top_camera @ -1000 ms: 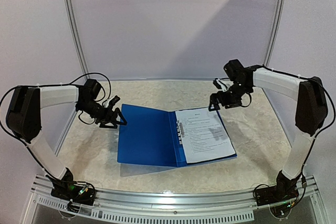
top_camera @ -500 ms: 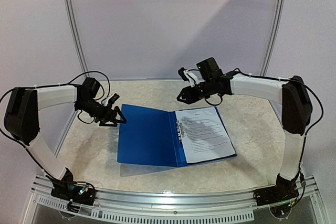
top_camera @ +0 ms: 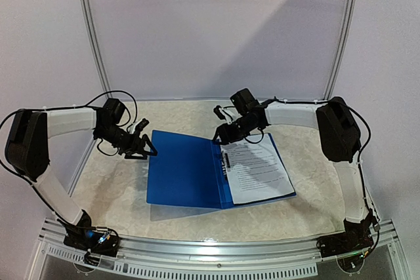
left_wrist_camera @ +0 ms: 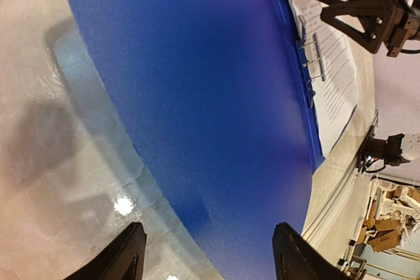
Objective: Put the files into the folder
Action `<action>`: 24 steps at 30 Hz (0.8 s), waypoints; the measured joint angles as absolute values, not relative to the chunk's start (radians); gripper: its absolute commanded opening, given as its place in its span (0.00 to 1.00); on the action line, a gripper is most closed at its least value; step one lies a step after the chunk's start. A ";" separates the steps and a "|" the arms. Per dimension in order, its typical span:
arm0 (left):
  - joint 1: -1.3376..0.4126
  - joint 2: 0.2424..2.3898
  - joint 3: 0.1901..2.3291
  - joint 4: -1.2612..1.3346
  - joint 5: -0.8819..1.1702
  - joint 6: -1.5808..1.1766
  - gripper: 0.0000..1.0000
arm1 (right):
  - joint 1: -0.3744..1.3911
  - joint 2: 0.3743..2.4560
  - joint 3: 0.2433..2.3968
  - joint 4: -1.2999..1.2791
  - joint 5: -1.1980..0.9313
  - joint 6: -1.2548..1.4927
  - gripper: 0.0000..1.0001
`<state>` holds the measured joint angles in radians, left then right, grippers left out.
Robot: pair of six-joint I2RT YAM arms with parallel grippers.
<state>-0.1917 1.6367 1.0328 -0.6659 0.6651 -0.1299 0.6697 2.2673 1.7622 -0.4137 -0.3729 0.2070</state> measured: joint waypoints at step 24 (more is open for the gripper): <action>-0.192 1.637 1.032 -0.656 0.667 -0.133 0.68 | 0.670 2.320 1.802 -0.517 -0.475 0.206 0.55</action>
